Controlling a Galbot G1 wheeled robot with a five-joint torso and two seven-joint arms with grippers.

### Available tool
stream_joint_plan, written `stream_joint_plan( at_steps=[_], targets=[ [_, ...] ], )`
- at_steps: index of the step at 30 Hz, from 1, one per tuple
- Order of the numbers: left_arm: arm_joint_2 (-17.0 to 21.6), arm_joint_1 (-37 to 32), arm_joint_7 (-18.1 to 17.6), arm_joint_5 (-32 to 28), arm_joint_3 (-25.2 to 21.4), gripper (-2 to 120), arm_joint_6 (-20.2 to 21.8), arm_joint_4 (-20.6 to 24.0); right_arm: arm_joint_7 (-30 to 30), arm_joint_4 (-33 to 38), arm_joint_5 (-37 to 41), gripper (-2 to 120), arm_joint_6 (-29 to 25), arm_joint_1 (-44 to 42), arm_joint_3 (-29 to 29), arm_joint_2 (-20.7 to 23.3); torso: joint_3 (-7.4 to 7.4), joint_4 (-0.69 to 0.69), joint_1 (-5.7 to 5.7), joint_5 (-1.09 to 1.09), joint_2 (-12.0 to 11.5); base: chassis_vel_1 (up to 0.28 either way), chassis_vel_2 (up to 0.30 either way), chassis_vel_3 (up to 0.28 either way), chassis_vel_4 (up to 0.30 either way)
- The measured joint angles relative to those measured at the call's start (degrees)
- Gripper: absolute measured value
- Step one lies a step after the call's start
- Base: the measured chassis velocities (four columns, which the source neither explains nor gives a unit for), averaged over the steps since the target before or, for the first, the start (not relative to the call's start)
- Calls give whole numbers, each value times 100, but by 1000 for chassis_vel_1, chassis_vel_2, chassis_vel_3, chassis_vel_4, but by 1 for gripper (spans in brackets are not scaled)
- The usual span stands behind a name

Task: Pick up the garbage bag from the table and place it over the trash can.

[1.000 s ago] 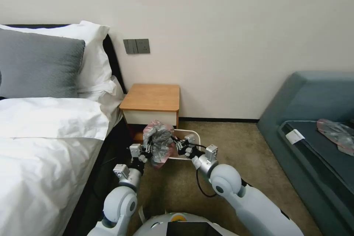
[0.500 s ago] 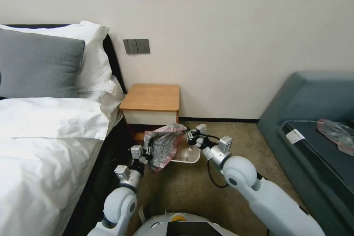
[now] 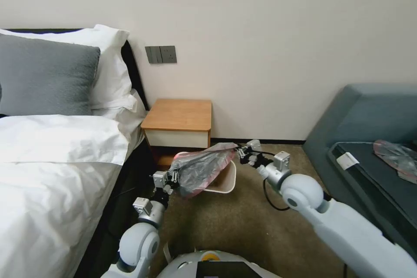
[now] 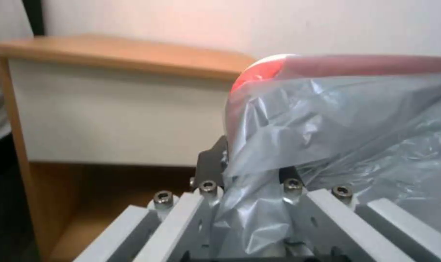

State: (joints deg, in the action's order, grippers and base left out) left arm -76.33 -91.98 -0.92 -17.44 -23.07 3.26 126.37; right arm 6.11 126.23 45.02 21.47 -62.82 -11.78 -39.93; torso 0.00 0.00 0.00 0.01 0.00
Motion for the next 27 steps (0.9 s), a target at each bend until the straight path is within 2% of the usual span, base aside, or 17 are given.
stream_joint_plan(
  at_steps=[5,7,9,12,16,19,20,22,23,24,26,27],
  targets=[
    [0,14,151,102,-11,6,-305,-56,-140,15,-22,0,11,-138,-115,231,0,0,0,-1,0,0,0,0,0],
    [2,23,211,67,-49,6,-441,-59,-393,28,-134,9,48,-270,-226,435,0,0,0,0,0,0,0,0,0],
    [2,29,212,49,-55,6,-453,-59,-469,30,-195,12,54,-302,-251,494,0,0,0,-1,0,0,0,0,0],
    [-23,91,178,-27,-106,6,-456,-57,-790,9,-706,27,-27,-463,-373,740,0,0,0,0,0,0,0,0,0],
    [-34,134,159,-106,-176,6,-448,-57,-992,4,-983,35,-145,-605,-479,907,0,0,0,0,0,0,0,0,0],
    [-51,202,144,-187,-287,6,-411,-57,-1159,73,-1325,52,-279,-722,-614,1086,0,1,0,-1,1,0,0,0,0],
    [-51,202,144,-187,-287,6,-411,-57,-1159,73,-1325,52,-279,-722,-614,1086,0,1,0,-1,1,0,0,0,0],
    [-57,221,135,-210,-328,6,-393,-58,-1177,76,-1607,59,-378,-736,-690,1092,0,1,0,-1,0,0,0,0,0],
    [-57,232,128,-214,-349,6,-381,-62,-1154,86,-2001,67,-479,-739,-762,1051,0,1,0,-1,0,0,0,0,0],
    [-57,232,128,-214,-349,6,-381,-62,-1154,86,-2001,67,-479,-739,-762,1051,0,1,0,-1,0,0,0,0,0],
    [-47,239,123,-214,-365,6,-337,-82,-963,195,-2902,78,-548,-761,-877,898,0,1,0,-1,0,0,0,0,0],
    [-44,242,121,-212,-369,6,-329,-89,-912,252,-3111,80,-547,-778,-913,845,0,1,0,-1,0,0,0,0,0]
  ],
)
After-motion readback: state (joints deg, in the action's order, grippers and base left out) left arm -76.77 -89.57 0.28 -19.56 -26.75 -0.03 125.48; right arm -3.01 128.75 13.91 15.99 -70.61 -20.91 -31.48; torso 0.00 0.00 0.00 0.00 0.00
